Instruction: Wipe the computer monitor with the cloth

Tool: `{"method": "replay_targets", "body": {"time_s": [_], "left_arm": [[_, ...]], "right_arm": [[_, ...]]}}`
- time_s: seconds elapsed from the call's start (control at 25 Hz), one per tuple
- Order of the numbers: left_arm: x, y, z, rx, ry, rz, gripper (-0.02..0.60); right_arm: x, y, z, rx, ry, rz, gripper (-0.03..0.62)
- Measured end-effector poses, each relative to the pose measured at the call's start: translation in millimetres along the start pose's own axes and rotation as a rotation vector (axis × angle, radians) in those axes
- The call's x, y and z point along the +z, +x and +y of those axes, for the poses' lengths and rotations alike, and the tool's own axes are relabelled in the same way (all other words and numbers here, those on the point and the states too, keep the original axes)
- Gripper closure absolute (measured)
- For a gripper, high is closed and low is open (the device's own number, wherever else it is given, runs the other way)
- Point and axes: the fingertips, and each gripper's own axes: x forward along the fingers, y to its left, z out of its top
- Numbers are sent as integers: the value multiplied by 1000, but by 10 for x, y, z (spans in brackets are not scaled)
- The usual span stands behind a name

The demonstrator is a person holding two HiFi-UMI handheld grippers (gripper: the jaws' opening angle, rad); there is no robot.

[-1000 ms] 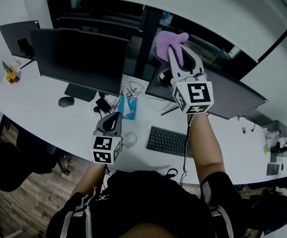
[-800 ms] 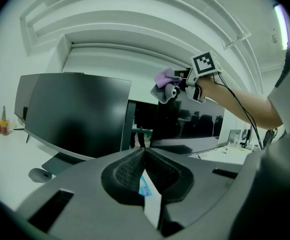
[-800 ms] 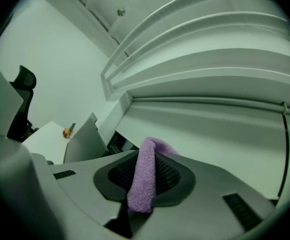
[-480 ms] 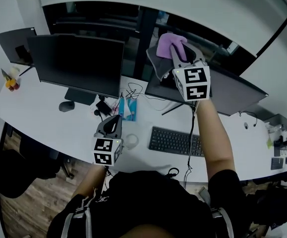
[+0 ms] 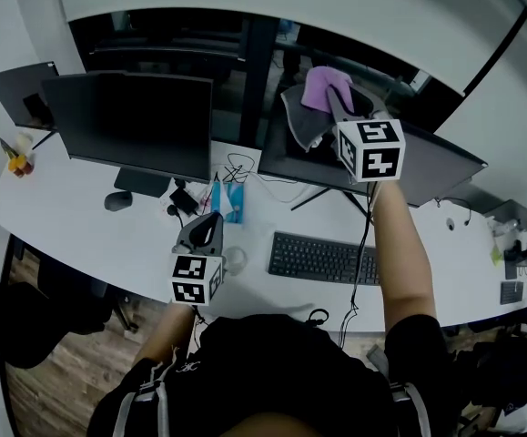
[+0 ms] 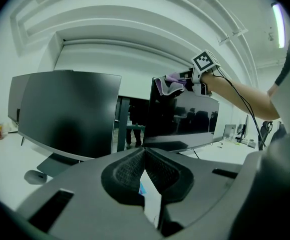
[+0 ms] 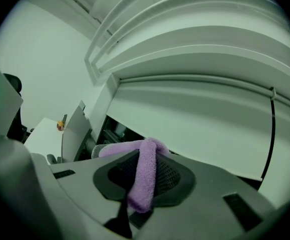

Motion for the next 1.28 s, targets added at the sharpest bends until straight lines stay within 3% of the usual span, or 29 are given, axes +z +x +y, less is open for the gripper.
{"method": "replay_targets", "body": {"time_s": [0.48, 0.76, 1.28], "left_arm": [[74, 227, -646, -1, 29, 5, 568], [54, 314, -1135, -5, 43, 17, 568], [121, 493, -1825, -26, 111, 34, 568]], "right_arm": [[-315, -359, -652, 28, 74, 31, 500], [-547, -603, -1098, 66, 191, 47, 500], [-970, -1081, -1947, 12, 294, 58, 499]]}}
